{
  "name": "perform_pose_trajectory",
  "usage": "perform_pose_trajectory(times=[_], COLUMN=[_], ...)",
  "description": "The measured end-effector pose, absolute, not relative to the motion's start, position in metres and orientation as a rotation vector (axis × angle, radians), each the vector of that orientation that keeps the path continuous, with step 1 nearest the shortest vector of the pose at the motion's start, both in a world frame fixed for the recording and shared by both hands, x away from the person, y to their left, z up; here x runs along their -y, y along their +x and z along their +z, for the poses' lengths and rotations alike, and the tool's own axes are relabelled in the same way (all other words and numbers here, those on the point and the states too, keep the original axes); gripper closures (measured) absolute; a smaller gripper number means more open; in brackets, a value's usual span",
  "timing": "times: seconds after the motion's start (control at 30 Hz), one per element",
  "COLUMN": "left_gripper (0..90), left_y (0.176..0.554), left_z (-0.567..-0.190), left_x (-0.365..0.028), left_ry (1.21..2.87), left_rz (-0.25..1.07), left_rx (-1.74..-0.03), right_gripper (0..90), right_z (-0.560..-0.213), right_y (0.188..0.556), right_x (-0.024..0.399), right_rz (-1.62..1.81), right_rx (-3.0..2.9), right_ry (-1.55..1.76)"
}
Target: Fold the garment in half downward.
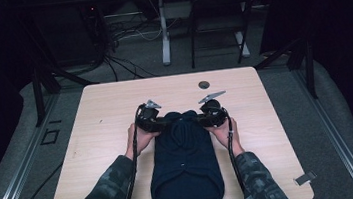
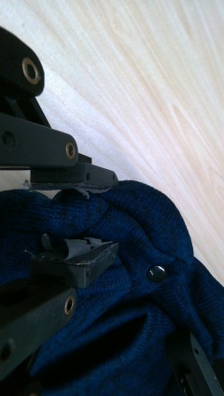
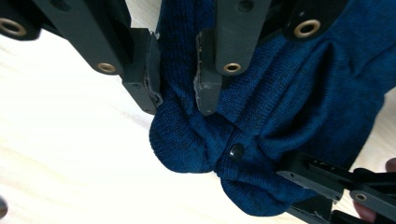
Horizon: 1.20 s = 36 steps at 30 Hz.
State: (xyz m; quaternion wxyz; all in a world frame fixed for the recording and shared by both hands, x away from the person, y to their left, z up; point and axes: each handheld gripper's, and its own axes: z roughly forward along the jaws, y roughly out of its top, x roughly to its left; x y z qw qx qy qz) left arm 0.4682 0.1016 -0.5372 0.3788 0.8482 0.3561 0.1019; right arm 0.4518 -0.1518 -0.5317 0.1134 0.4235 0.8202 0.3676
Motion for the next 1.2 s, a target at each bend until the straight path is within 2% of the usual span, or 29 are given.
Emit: perform_pose_trajectory(times=[0.73,1.0,1.2], left_gripper=[64.4,63.4,65.9], left_y=[0.444,0.44,0.436], left_z=[-0.499,-0.493,-0.487], left_x=[-0.108,-0.109,-0.114], left_ry=[2.134,2.166,2.141], left_rz=[0.299,0.259,0.269], left_rx=[-0.793,-0.759,-0.745], right_gripper=[72.8,74.1,74.1], right_z=[-0.495,-0.486,-0.481], right_y=[0.423,0.413,0.405], right_x=[0.157,0.155,0.155], right_rz=[1.154,1.183,1.201], right_rx=[-2.343,-2.272,-2.254], right_ry=[1.095,1.041,1.003])
